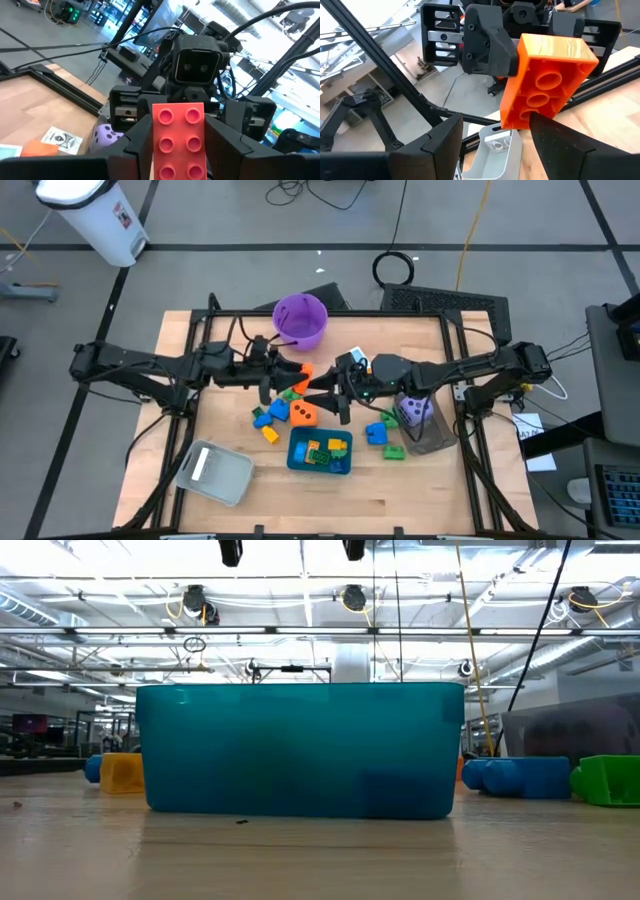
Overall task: Pick & Place Toys
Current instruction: Put the orange game piece into the blue bin
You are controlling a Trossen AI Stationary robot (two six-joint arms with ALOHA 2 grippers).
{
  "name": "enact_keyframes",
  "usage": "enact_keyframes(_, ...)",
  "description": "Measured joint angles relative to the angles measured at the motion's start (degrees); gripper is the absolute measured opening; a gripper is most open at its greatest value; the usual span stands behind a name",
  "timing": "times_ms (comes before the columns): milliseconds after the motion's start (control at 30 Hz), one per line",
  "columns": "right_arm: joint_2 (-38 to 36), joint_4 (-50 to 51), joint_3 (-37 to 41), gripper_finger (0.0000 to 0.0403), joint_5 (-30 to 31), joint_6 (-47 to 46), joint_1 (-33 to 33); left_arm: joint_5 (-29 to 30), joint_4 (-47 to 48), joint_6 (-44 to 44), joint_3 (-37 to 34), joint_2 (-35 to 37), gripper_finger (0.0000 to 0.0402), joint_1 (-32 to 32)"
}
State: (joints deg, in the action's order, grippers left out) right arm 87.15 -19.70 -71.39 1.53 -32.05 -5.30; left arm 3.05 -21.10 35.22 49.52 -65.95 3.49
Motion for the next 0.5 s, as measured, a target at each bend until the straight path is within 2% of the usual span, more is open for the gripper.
enact_keyframes(333,0.2,0.9,0.0,0.0226,1.3,-0.5,0.0,-0.2,5.0,-2.1,0.6,1.1,0.0145,-1.2)
enact_keyframes(500,-0.5,0.7,0.0,0.0226,-1.1,-2.8,0.1,-0.7,6.4,-3.6,0.7,2.4,0.0145,-3.4)
